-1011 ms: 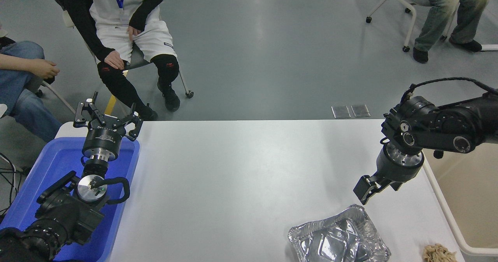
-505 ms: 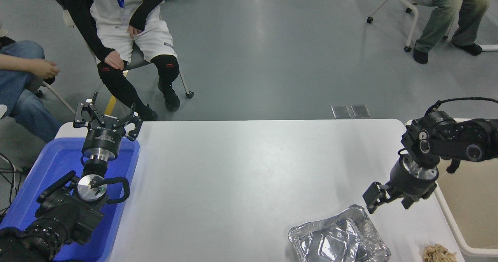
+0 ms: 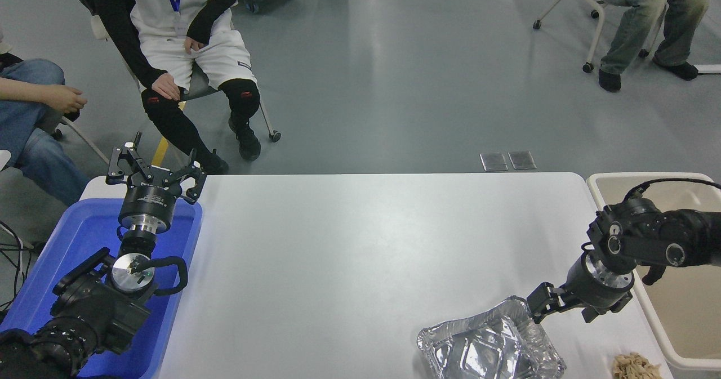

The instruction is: Pick up foil plate and place in dustbin

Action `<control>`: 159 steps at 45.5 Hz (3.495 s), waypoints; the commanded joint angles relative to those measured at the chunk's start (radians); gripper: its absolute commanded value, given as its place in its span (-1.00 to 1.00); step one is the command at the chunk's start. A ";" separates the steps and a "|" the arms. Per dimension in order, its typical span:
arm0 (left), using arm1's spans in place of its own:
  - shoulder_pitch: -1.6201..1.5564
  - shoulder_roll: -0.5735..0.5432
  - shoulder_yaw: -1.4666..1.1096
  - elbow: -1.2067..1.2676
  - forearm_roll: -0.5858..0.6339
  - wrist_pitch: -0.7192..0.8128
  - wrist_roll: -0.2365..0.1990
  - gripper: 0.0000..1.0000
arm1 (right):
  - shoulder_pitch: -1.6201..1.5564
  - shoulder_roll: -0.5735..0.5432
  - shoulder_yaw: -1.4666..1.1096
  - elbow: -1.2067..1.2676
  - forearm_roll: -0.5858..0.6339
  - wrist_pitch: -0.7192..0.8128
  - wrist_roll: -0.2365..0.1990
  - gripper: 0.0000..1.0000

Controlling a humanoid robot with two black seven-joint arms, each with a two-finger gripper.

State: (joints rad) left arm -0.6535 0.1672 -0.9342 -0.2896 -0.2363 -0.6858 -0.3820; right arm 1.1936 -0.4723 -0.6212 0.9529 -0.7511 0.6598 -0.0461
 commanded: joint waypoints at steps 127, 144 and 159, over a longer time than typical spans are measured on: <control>0.000 0.000 0.000 0.000 0.002 -0.001 0.000 0.98 | 0.869 -0.100 -0.443 0.397 0.130 0.126 0.002 -1.00; 0.000 0.000 0.000 0.000 0.002 -0.001 0.000 0.98 | 1.040 -0.094 -0.471 0.402 0.130 0.126 0.000 -1.00; 0.000 0.000 0.000 0.000 0.002 -0.003 0.002 0.98 | 1.118 -0.095 -0.488 0.402 0.130 0.126 0.000 -1.00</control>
State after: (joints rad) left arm -0.6535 0.1672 -0.9342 -0.2899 -0.2348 -0.6872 -0.3815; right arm 2.2518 -0.5666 -1.0928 1.3528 -0.6227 0.7835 -0.0460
